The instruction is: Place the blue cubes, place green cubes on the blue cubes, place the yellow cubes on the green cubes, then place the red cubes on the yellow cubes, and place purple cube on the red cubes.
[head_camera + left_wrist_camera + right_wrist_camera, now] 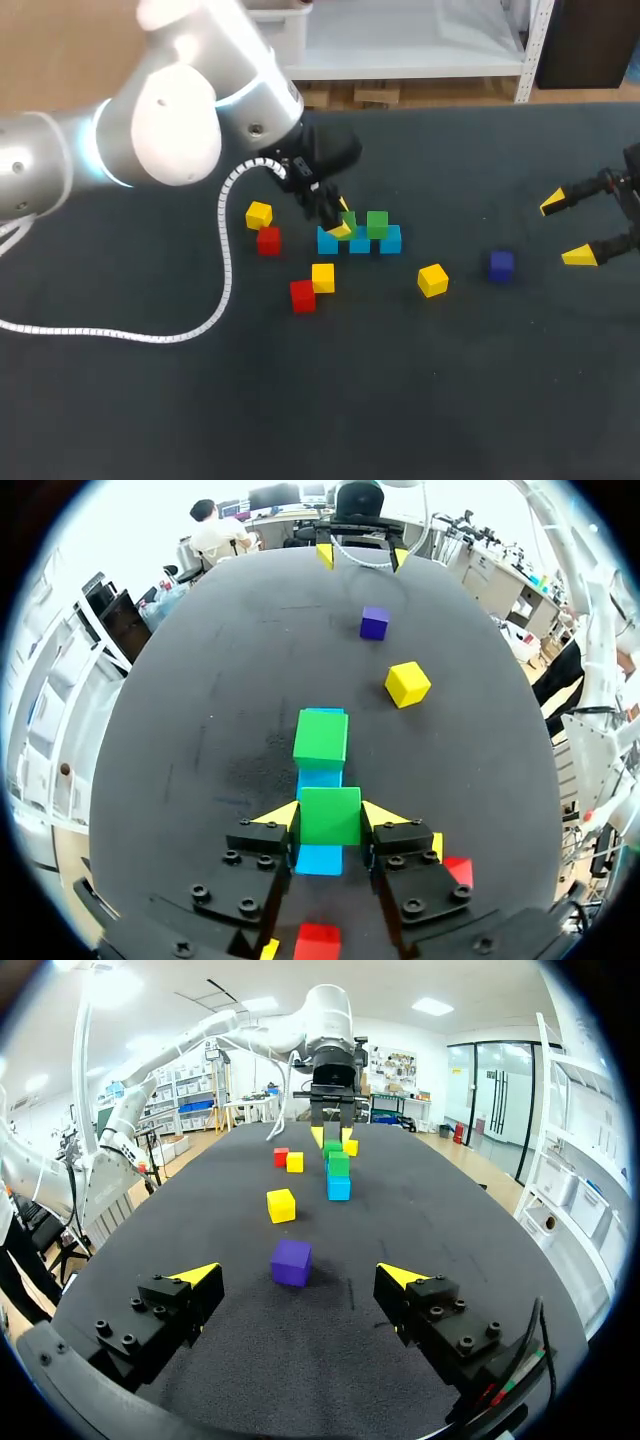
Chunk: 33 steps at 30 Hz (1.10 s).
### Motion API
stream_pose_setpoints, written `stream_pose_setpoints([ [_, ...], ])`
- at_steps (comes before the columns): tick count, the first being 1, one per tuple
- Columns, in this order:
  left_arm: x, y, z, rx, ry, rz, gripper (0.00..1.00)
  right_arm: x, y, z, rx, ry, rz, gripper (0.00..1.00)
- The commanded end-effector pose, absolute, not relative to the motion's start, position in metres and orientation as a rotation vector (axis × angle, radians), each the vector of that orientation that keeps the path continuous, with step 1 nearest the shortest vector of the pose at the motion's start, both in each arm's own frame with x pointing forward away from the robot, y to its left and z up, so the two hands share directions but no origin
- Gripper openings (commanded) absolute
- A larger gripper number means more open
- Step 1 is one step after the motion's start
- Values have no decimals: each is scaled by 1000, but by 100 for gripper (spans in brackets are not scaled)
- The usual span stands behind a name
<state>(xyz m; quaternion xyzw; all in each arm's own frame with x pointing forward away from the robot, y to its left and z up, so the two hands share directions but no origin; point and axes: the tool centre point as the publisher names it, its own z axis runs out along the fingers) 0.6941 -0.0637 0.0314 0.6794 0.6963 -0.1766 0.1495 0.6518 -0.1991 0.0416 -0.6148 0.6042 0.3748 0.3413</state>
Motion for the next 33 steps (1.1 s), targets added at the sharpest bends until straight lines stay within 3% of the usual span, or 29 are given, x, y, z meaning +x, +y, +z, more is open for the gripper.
stream_pose_setpoints([
  [1, 697, -65, 31, 1958, 2002, -508, 0, 652, -199, 41, -1599, 1570, 975, 100],
  [33, 701, -63, 27, 1956, 2004, -517, 0, 652, -199, 41, -1599, 1570, 975, 100],
])
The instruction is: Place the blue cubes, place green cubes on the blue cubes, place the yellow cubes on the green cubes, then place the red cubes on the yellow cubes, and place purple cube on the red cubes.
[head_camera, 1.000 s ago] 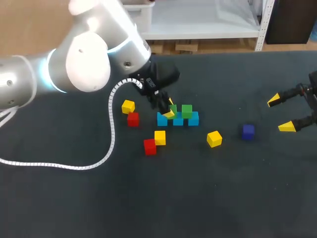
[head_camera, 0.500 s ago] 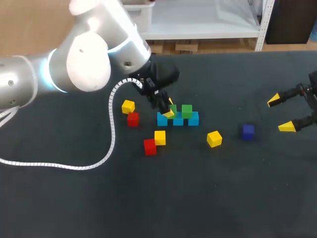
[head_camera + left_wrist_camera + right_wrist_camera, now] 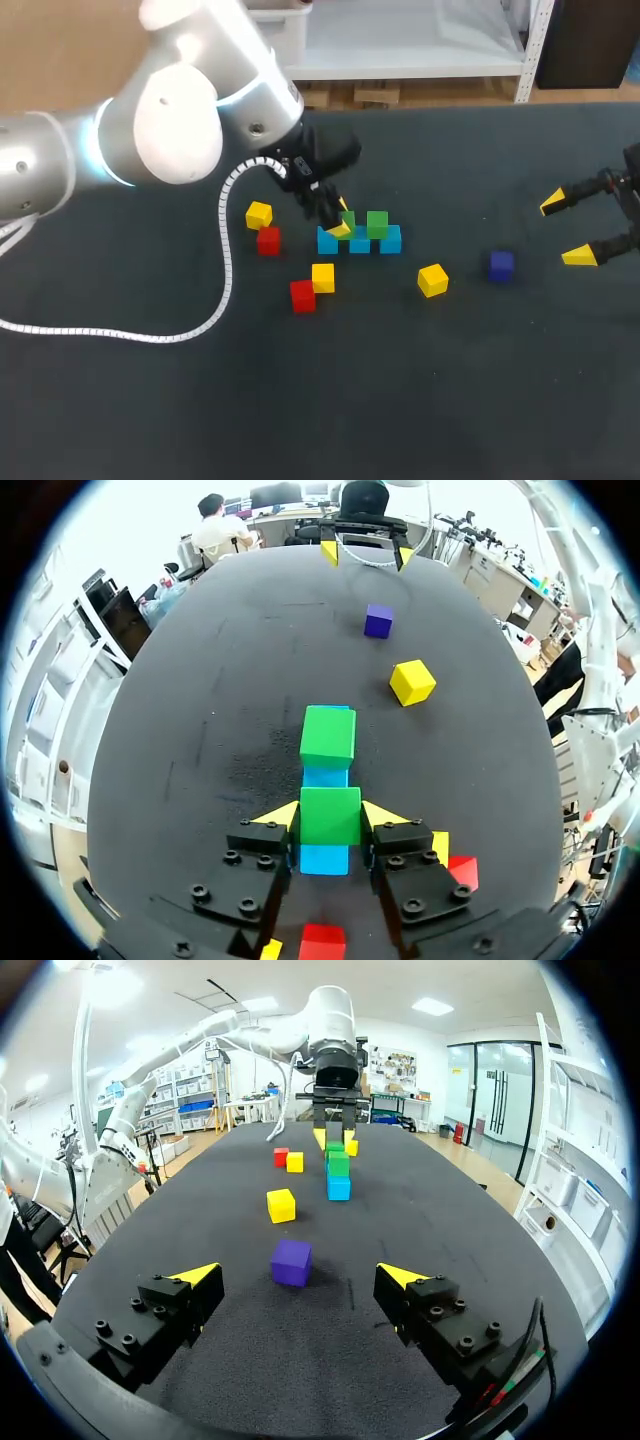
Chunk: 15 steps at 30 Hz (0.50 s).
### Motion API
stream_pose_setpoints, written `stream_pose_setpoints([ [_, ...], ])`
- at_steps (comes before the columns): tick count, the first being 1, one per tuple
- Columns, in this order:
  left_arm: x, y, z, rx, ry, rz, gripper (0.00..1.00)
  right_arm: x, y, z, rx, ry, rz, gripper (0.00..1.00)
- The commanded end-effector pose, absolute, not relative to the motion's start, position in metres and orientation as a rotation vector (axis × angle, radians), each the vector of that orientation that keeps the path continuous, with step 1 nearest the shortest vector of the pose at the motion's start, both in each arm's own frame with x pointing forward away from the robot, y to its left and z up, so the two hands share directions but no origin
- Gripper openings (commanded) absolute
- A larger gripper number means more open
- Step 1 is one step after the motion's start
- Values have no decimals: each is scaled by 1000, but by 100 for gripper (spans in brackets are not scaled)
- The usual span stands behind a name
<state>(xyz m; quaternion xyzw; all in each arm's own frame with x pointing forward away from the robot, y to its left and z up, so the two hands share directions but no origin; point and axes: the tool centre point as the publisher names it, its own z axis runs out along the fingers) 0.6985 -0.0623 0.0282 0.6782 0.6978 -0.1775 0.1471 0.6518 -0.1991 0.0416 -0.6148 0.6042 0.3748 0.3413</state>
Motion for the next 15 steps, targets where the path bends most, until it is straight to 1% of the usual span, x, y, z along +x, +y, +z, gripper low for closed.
stream_pose_setpoints([
  [1, 701, -63, 27, 1955, 2005, -517, 0, 652, -199, 41, -1599, 1570, 975, 100],
  [3, 702, -63, 27, 1955, 2004, -516, 2, 652, -199, 41, -1599, 1570, 975, 100],
  [5, 702, -63, 27, 1955, 2005, -517, 9, 652, -199, 41, -1599, 1570, 975, 100],
  [6, 702, -63, 27, 1955, 2006, -517, 15, 652, -199, 41, -1599, 1570, 975, 100],
  [7, 702, -63, 27, 1956, 2007, -516, 22, 652, -199, 41, -1599, 1570, 975, 100],
  [15, 703, -62, 26, 1957, 2010, -519, 24, 652, -199, 41, -1599, 1570, 975, 100],
])
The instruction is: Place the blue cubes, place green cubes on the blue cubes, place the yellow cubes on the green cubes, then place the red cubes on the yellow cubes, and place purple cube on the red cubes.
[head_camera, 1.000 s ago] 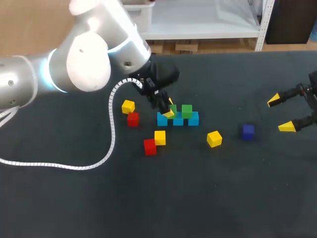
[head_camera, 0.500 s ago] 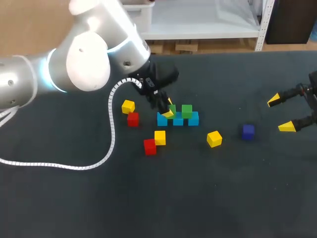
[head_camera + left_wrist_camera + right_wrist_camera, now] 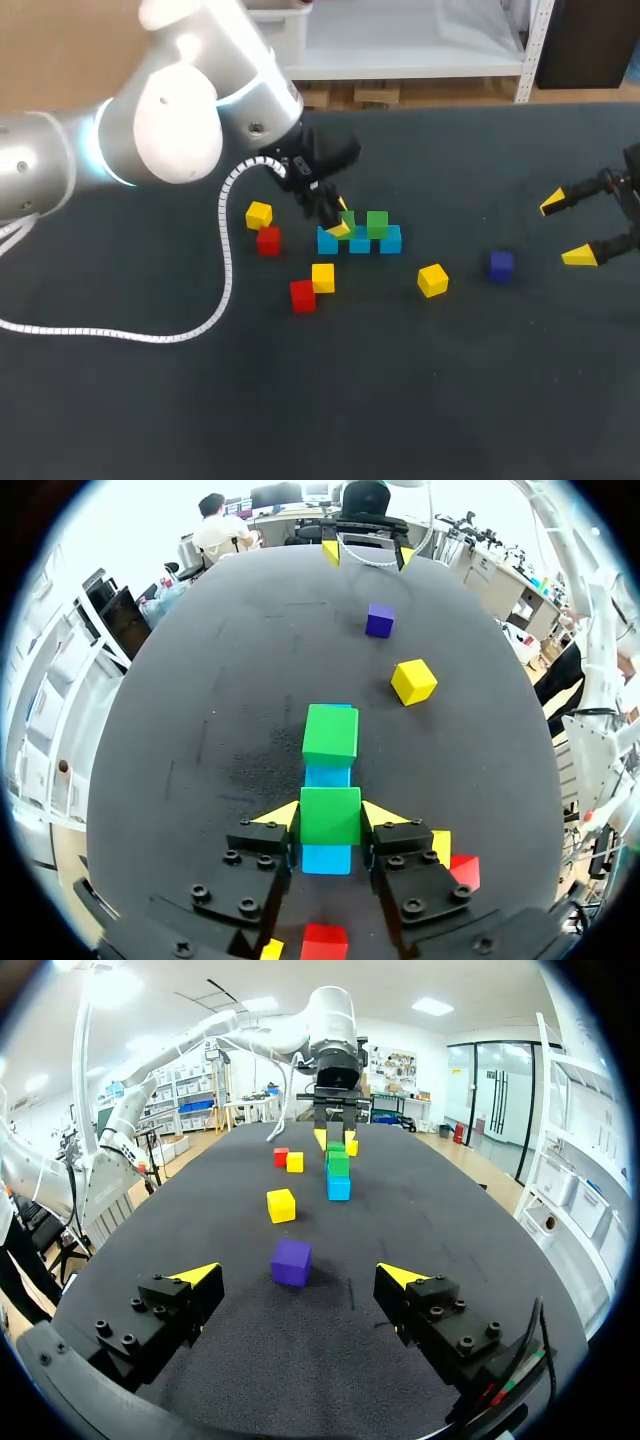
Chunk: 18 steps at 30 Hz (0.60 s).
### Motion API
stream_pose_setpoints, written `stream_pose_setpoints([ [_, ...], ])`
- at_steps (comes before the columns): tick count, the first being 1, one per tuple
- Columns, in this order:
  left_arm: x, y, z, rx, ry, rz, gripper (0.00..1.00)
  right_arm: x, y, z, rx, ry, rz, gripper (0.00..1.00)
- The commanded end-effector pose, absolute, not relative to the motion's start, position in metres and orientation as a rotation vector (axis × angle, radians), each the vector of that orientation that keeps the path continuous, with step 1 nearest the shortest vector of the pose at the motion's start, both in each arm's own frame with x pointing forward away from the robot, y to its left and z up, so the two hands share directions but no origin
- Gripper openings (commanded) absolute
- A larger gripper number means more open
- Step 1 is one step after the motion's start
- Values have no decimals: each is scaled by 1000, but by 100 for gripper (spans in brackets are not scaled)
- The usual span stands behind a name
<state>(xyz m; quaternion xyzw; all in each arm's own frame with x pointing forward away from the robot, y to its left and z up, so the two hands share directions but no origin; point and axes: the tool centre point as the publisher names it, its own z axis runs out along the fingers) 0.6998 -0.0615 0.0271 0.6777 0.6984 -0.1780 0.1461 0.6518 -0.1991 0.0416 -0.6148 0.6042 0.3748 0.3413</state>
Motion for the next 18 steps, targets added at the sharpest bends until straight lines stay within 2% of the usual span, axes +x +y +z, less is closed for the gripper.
stream_pose_setpoints([
  [1, 703, -62, 26, 1957, 2010, -519, 23, 652, -199, 41, -1599, 1570, 975, 100],
  [8, 704, -62, 25, 1958, 2007, -520, 25, 652, -199, 41, -1599, 1570, 975, 100],
  [18, 704, -61, 24, 1960, 2011, -524, 36, 652, -199, 41, -1599, 1570, 975, 100],
])
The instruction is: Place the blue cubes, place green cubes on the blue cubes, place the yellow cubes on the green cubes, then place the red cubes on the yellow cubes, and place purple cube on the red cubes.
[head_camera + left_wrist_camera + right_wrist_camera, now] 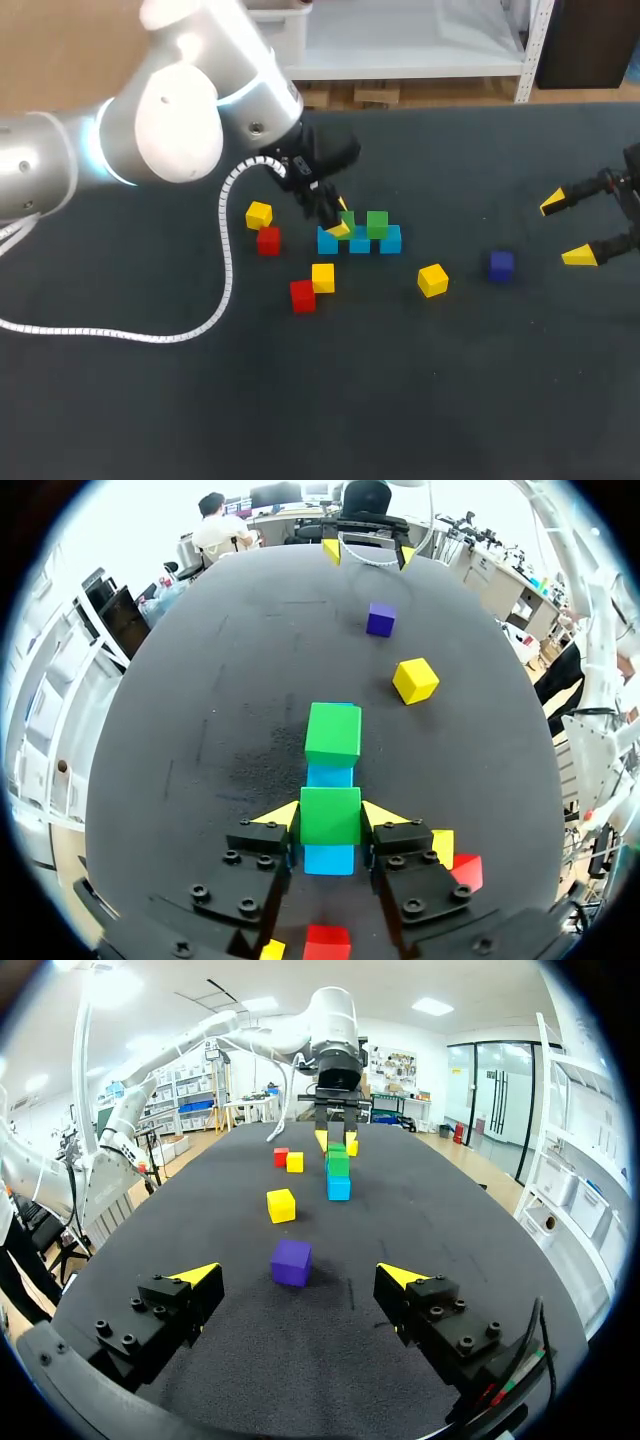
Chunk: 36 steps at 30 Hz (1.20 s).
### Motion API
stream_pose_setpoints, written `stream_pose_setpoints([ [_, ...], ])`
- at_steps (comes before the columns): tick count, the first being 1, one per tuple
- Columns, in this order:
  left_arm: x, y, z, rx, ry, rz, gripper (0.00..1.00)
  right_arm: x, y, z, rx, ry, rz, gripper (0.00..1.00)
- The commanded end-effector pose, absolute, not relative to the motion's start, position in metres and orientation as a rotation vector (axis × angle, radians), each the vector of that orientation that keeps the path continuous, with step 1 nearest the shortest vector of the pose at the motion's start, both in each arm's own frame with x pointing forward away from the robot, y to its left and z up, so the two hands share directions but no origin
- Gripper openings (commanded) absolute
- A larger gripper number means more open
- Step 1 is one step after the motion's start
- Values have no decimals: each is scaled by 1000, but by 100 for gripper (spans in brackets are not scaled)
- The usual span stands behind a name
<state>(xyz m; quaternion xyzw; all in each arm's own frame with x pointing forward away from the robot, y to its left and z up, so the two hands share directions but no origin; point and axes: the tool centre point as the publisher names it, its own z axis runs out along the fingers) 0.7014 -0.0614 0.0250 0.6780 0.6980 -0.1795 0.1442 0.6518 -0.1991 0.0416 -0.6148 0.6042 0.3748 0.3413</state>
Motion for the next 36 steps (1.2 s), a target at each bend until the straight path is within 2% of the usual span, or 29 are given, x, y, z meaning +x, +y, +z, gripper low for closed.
stream_pose_setpoints([
  [1, 704, -61, 24, 1961, 2011, -523, 36, 652, -199, 41, -1599, 1570, 975, 100],
  [5, 705, -60, 23, 1959, 2015, -525, 46, 652, -199, 41, -1599, 1570, 975, 100],
  [6, 705, -60, 23, 1959, 2015, -526, 52, 652, -199, 41, -1599, 1570, 975, 100],
  [10, 705, -60, 23, 1962, 2015, -530, 100, 652, -199, 41, -1599, 1570, 975, 100],
  [19, 704, -51, 37, 1954, 2002, -540, 100, 652, -199, 41, -1599, 1570, 975, 100],
  [36, 699, 6, 69, 1954, 2004, -474, 100, 652, -199, 41, -1599, 1570, 975, 100],
])
